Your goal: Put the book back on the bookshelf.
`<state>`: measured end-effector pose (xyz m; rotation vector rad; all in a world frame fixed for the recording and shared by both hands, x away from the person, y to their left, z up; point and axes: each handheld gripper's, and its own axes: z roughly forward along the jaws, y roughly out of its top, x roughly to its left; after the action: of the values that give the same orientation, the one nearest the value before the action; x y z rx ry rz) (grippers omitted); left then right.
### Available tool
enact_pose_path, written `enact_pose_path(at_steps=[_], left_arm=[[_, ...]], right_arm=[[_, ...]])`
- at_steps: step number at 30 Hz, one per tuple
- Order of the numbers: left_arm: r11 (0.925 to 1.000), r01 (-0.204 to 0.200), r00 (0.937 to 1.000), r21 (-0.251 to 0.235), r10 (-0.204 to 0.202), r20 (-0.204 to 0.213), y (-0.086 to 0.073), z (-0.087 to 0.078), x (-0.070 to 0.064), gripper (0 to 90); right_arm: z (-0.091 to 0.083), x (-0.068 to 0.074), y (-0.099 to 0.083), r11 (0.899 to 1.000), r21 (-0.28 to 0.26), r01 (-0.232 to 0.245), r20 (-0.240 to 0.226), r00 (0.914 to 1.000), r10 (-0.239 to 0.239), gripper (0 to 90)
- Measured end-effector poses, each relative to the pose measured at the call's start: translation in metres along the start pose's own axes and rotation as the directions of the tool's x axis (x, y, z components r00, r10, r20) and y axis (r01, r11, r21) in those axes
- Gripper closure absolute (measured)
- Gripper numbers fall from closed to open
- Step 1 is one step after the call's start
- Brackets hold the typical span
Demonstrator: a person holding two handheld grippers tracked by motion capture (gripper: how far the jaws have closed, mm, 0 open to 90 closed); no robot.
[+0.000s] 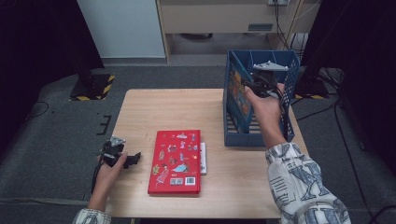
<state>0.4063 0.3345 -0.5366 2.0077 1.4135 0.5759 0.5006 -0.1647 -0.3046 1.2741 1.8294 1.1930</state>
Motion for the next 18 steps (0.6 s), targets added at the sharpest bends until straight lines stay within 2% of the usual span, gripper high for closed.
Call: enact_pose_path(at_steps=[10,18], left_arm=[[1.0,0.0,1.0,0.0,0.0,0.001,0.0001,0.0001,-0.0001,0.0],[1.0,0.0,1.0,0.0,0.0,0.001,0.0001,0.0002,-0.0002,0.0]], right_arm=[[0.0018,-0.0026,0.0005,1.0,0.015,-0.001,0.0,1.0,0.001,76.6],[0.0017,-0.0011,0.0021,1.0,0.022,0.003,0.021,0.9998,-0.003,80.8]])
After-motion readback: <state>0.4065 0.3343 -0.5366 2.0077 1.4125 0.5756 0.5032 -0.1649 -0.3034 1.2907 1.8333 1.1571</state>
